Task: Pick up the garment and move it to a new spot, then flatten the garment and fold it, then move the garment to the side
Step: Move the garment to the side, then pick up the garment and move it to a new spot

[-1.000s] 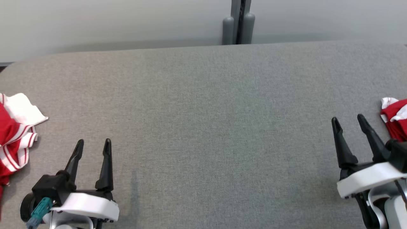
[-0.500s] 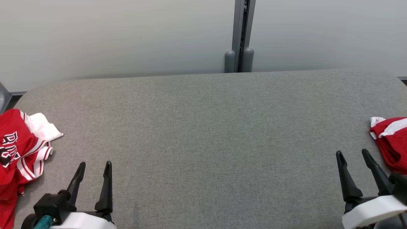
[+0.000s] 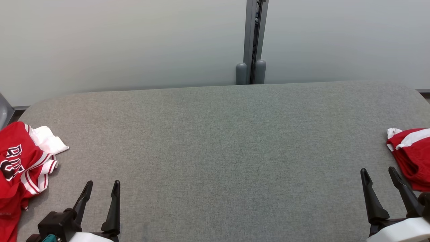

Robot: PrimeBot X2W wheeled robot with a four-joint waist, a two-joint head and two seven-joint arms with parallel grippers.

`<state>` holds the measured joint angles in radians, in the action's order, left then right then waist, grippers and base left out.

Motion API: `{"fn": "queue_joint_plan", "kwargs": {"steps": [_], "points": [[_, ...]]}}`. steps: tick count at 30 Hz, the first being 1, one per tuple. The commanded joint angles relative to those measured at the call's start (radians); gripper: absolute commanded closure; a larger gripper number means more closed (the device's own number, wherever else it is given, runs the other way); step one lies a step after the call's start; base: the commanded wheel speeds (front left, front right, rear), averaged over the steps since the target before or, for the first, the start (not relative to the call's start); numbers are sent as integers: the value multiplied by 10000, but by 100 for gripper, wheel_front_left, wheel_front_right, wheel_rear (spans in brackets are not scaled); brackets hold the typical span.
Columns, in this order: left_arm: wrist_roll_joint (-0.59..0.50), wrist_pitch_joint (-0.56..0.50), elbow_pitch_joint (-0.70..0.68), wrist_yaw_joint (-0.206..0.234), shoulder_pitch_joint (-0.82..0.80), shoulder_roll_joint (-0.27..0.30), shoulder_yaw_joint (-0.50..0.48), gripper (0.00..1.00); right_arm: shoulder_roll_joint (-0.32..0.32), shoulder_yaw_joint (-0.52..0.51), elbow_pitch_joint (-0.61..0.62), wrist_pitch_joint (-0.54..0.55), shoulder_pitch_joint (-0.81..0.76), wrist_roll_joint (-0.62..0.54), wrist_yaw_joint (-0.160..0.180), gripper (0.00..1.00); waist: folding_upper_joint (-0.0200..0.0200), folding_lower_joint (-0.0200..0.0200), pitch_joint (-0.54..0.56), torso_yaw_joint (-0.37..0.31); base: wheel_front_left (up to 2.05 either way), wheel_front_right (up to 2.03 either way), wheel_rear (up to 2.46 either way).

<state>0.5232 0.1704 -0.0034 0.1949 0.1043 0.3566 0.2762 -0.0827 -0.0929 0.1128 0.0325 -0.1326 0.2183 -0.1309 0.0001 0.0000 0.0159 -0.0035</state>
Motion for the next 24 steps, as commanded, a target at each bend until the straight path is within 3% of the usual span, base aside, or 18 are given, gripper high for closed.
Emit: {"fn": "queue_joint_plan", "kwargs": {"steps": [1, 24], "points": [[50, -12, -54, 58, 56, 42, -1, 0, 11, -59, 82, 53, -108, -80, 1, 0, -1, 0, -10, 20, 0, 0, 0], [121, -85, -194, 63, -148, 103, 132, 0, 156, -172, 170, 68, -177, -76, 1, 0, -1, 0, -21, 131, 0, 0, 0]]}}
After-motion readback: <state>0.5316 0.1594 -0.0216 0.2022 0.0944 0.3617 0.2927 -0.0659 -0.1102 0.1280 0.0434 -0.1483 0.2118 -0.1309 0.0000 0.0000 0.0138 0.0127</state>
